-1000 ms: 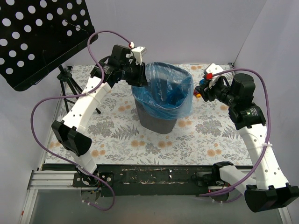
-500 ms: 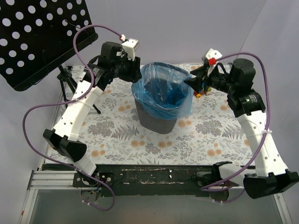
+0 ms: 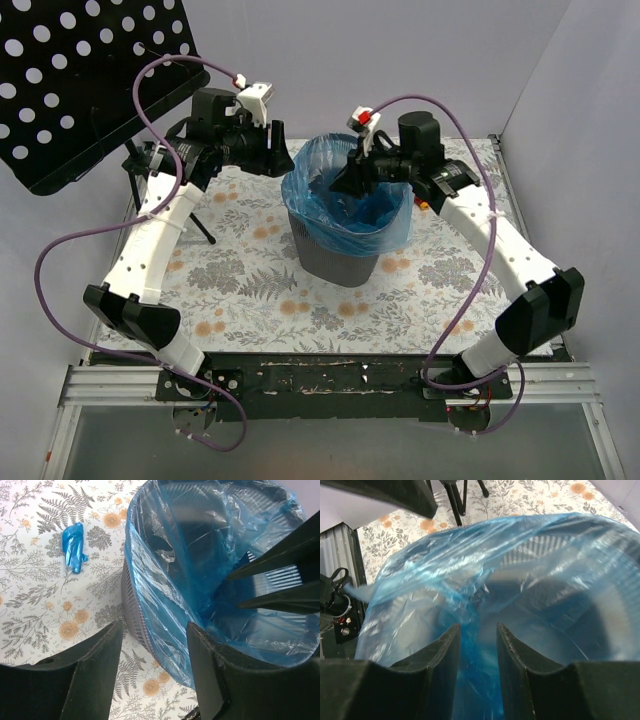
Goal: Put the trash bags into the trash bin
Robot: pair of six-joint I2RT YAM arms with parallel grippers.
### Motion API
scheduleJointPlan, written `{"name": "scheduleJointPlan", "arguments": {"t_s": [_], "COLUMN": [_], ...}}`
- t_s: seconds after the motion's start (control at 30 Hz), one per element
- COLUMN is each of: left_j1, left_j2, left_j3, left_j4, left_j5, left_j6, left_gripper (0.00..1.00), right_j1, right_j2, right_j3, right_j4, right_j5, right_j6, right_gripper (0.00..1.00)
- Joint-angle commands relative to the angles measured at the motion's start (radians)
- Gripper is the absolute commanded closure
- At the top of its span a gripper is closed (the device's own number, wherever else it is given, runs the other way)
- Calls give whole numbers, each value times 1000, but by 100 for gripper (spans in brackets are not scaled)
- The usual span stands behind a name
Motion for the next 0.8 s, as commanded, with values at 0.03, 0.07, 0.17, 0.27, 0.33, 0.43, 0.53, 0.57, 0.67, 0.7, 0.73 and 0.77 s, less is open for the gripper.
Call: {"name": "scheduleJointPlan", "arguments": {"t_s": [0.03, 0.07, 0.17, 0.27, 0.33, 0.43, 0.53, 0.57, 0.67, 0.7, 0.73, 0.77], "left_j1": [4, 10, 35, 61, 76, 88, 87, 88, 87, 87, 88, 88], "left_j2": [-49, -57, -88, -108, -130, -164, -206, -215, -224, -227, -229, -227], "left_j3": [-74, -97, -131, -133, -147, -179, -225, -240, -262, -268, -272, -277], "left_j4": [-17, -7, 20, 19, 23, 34, 63, 68, 80, 91, 106, 115], "left_j5": [-51, -73, -101, -81, -55, 48, 175, 219, 310, 330, 344, 342], "left_j6": [-18, -27, -41, -56, -62, -55, -67, -67, -76, -74, -73, -71], "left_gripper": [47, 48, 48, 50, 50, 50, 50, 49, 44, 42, 40, 38], "right_j1": [97, 113, 164, 184, 190, 200, 213, 221, 238, 242, 247, 253], "right_j2": [96, 115, 179, 228, 244, 262, 279, 283, 296, 302, 310, 317], "right_j3": [107, 116, 190, 264, 308, 357, 377, 380, 383, 388, 394, 402], "right_j4": [48, 62, 59, 51, 56, 54, 47, 45, 48, 48, 48, 47], "right_j5": [78, 91, 128, 157, 168, 171, 168, 167, 170, 170, 171, 177], "right_j6": [-1, -1, -21, -21, -18, -23, -26, -26, -24, -23, -21, -20], "right_gripper": [60, 60, 60, 63, 65, 66, 66, 67, 67, 67, 67, 67]}}
